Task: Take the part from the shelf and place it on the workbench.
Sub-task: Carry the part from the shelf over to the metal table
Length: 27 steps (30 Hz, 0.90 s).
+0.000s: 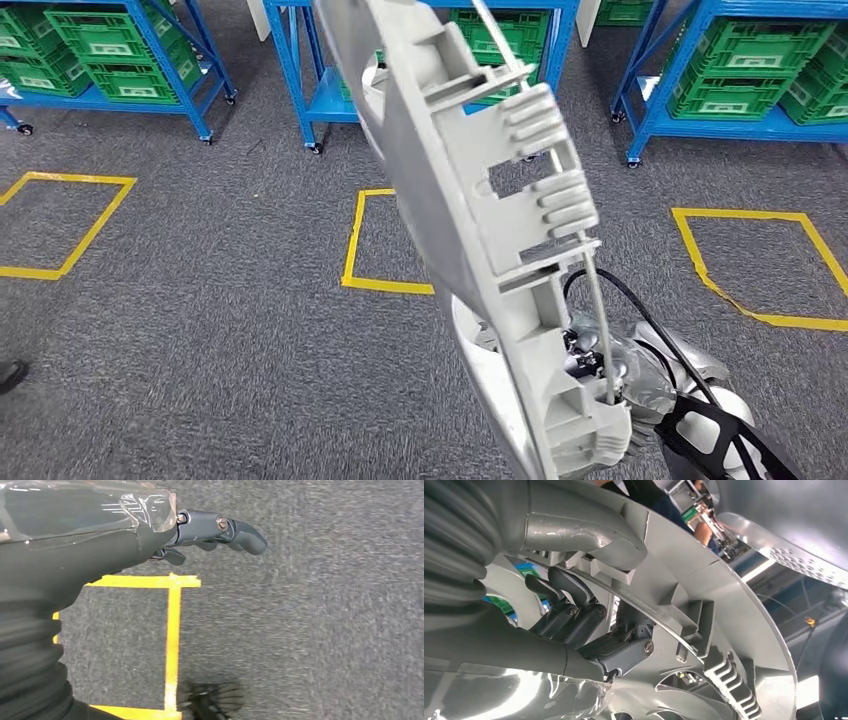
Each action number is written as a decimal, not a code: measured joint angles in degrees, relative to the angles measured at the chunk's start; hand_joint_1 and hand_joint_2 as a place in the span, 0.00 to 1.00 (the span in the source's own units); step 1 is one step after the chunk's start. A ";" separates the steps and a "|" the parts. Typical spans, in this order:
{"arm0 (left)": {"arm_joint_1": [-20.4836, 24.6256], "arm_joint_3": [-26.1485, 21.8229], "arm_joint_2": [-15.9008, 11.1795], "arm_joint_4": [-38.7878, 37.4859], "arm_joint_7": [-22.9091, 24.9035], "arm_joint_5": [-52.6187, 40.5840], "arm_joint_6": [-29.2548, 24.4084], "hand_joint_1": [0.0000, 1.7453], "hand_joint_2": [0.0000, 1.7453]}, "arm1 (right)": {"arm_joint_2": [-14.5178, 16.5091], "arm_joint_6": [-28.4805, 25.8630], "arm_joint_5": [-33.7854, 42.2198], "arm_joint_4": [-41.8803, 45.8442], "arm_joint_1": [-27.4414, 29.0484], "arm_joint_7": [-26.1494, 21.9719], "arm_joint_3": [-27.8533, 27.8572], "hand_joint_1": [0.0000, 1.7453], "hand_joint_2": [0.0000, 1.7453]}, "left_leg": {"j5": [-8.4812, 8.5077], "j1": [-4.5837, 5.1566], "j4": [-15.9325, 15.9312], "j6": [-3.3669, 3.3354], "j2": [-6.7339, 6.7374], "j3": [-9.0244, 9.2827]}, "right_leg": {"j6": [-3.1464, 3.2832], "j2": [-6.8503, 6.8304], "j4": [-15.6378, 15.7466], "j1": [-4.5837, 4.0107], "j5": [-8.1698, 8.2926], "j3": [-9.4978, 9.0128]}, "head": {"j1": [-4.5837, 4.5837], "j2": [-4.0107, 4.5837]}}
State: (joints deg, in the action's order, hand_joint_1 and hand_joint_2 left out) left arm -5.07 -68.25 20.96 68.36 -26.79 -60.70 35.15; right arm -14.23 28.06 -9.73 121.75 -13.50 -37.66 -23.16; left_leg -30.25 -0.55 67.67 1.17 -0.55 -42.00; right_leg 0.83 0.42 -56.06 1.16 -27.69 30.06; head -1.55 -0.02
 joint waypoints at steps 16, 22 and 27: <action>2.26 -0.75 0.00 -1.77 -0.29 -1.10 -0.79 0.00 1.00 | -0.52 -0.08 0.21 -0.67 0.24 -0.46 0.56 0.98 1.00 | 4.32 0.73 -13.65 -4.03 0.78 11.84 | -1.44 -0.47 -12.96 0.05 -2.83 10.92 | 0.39 0.00; 2.24 -0.77 0.04 -2.30 -0.14 -1.11 -0.56 0.00 1.00 | -0.50 0.46 0.67 -0.81 0.32 0.22 0.55 0.98 1.00 | 7.67 1.10 -11.96 -3.21 0.86 6.69 | -3.09 -0.51 -6.00 -0.10 -0.43 0.34 | 0.42 0.00; 2.25 -0.88 -0.09 -2.40 -0.21 -1.14 -0.66 0.00 1.00 | -0.45 1.06 0.64 -0.83 0.42 0.42 0.52 0.98 1.00 | 7.98 0.91 -10.11 -1.59 0.80 4.82 | -0.88 -0.47 0.44 -0.24 -2.45 -2.53 | 0.38 0.00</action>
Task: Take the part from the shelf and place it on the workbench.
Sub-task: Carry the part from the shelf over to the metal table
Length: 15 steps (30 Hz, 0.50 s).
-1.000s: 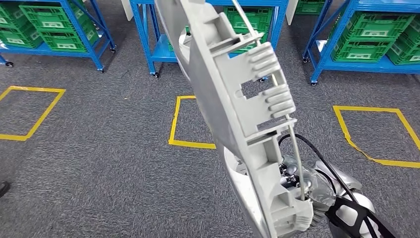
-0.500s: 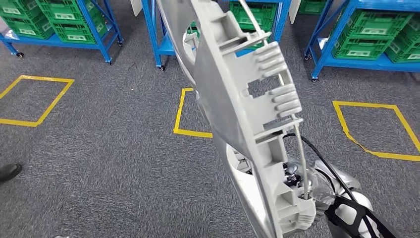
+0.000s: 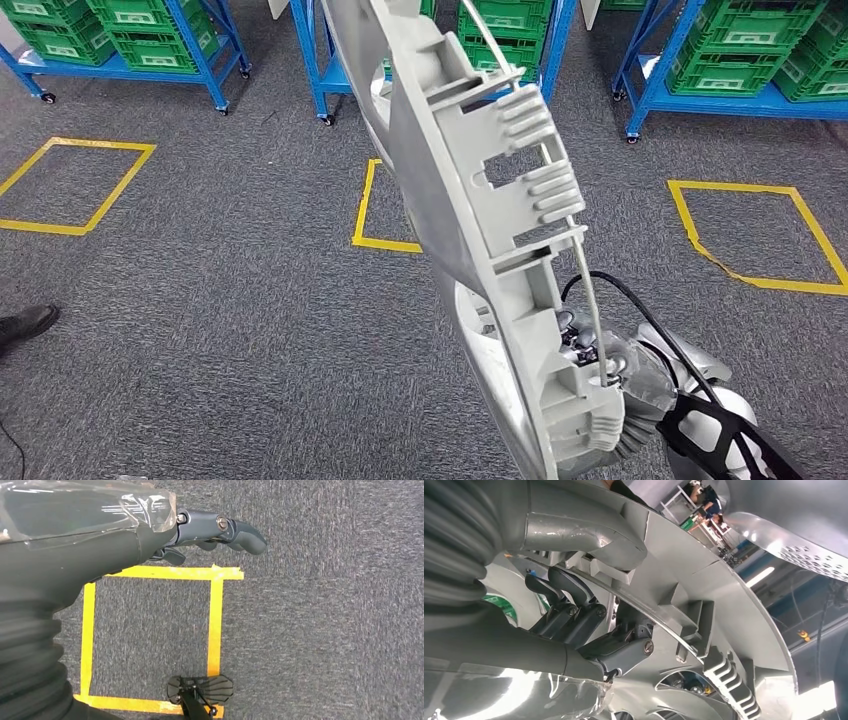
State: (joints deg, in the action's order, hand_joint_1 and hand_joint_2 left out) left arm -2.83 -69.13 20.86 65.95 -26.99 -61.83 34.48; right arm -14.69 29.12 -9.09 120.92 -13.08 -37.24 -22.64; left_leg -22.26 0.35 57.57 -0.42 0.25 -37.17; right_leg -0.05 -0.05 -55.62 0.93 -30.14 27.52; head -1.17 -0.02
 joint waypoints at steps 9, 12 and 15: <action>-0.02 -1.00 -0.41 -0.52 -0.41 0.00 -0.04 0.00 1.00 | 0.13 0.84 -0.18 -0.32 0.02 -0.18 -0.44 0.98 1.00 | -4.78 -0.75 6.48 0.66 -0.34 1.62 | 0.67 -0.02 -0.30 -0.15 1.82 1.43 | -0.16 0.00; -0.02 -1.30 -0.63 -0.47 -0.50 0.02 0.10 0.00 1.00 | 0.17 0.84 -0.21 -0.34 -0.15 -0.17 -0.50 0.98 1.00 | -3.94 -0.08 -0.56 -0.66 -0.48 5.73 | -0.03 -0.08 -0.30 -0.14 2.24 1.99 | -0.11 0.00; 0.00 -1.55 -0.72 -0.42 -0.57 0.03 0.11 0.00 1.00 | 0.20 0.84 -0.23 -0.38 -0.19 -0.15 -0.52 0.98 1.00 | -3.41 -0.21 -2.08 -1.16 -0.20 6.01 | -0.59 -0.11 -0.93 -0.22 2.04 2.78 | -0.19 0.00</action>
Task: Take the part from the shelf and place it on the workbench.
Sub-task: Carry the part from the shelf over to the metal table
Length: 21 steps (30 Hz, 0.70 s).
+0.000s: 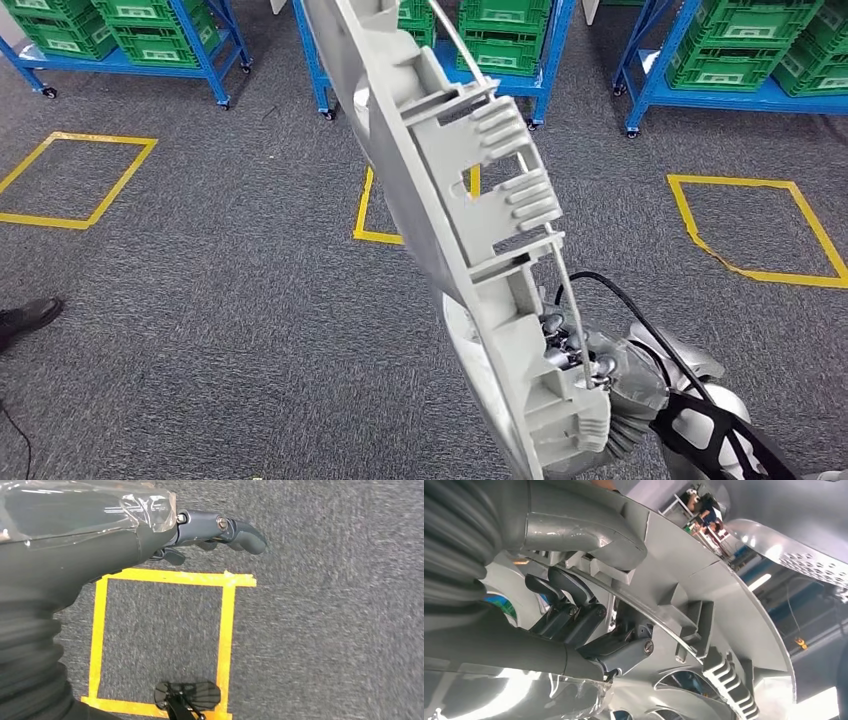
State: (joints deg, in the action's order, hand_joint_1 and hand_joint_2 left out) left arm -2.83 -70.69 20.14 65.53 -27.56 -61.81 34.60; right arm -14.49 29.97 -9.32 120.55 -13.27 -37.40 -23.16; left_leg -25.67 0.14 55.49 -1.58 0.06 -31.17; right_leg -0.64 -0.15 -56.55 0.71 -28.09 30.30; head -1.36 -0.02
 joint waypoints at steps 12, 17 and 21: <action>0.37 -0.15 0.21 0.00 -0.28 -0.20 0.23 0.00 1.00 | -0.18 -0.05 -1.46 -0.07 -0.20 -0.24 -0.34 0.98 1.00 | 0.03 -0.39 1.78 1.05 -0.55 -1.89 | -1.84 0.58 -1.33 1.10 0.40 1.56 | 0.16 0.00; 0.52 -0.72 0.02 0.02 -0.95 -0.75 0.03 0.00 1.00 | -0.25 -0.44 -2.84 0.27 -0.30 -0.78 -1.23 0.98 1.00 | -2.35 -0.93 5.80 2.48 -0.56 -4.13 | 0.13 -0.34 -1.37 1.06 0.97 1.92 | -0.01 0.00; 0.56 -1.17 -0.14 0.02 -1.15 -1.21 -0.26 0.00 1.00 | -0.27 -0.59 -2.87 0.57 -0.47 -0.85 -1.81 0.98 1.00 | -7.75 -0.97 18.39 2.95 -0.35 -9.66 | 0.54 -1.67 -1.39 0.66 1.04 2.21 | -0.12 0.00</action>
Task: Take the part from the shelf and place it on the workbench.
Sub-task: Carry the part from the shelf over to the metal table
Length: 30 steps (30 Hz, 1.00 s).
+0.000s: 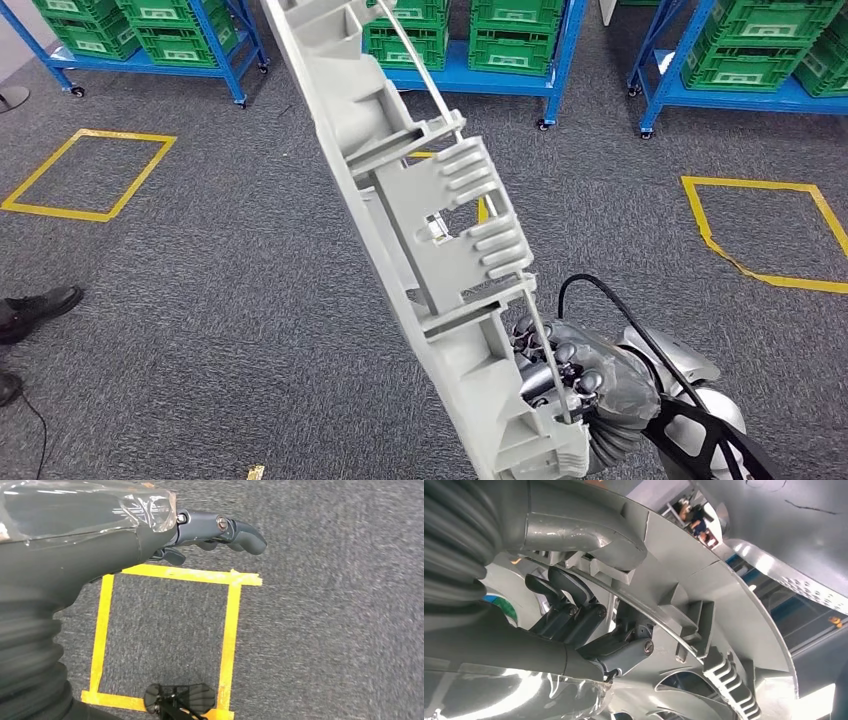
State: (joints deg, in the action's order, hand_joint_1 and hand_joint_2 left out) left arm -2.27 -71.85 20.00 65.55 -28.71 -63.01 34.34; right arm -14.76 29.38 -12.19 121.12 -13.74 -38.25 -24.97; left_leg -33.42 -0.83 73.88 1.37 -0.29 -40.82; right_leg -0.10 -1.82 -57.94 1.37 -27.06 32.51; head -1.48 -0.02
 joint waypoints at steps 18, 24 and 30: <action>0.24 -2.44 0.45 2.21 -1.61 -2.09 1.66 0.00 1.00 | -0.29 0.68 2.43 2.41 -0.72 -0.34 -1.04 0.98 1.00 | 8.39 0.88 -17.43 -3.75 -3.60 8.16 | -2.05 2.26 -10.58 -0.28 -3.87 4.75 | 0.38 0.00; 0.50 -3.12 0.45 2.83 -2.01 -2.83 0.15 0.00 1.00 | 0.54 0.64 3.16 2.90 -1.98 1.50 -1.78 0.98 1.00 | 8.12 0.64 -15.75 -1.87 -6.75 6.17 | -0.87 4.16 -0.47 0.10 -0.19 0.28 | 0.38 0.00; 1.21 -3.41 0.22 3.34 -2.26 -2.45 1.07 0.00 1.00 | 0.58 0.22 3.83 3.11 -2.31 1.60 -2.04 0.98 1.00 | 1.28 0.06 -0.65 -0.09 -0.21 -1.45 | 0.30 0.29 -0.27 0.20 -0.24 0.08 | -0.35 0.00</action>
State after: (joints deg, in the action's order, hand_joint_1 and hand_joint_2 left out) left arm -1.06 -75.26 20.22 68.89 -30.97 -65.46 35.41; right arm -14.18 29.59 -8.35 124.23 -16.04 -36.65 -27.01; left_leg -32.13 -0.77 73.23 1.28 -0.50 -42.28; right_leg 0.20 -1.54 -58.21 1.57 -27.30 32.59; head -1.84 -0.02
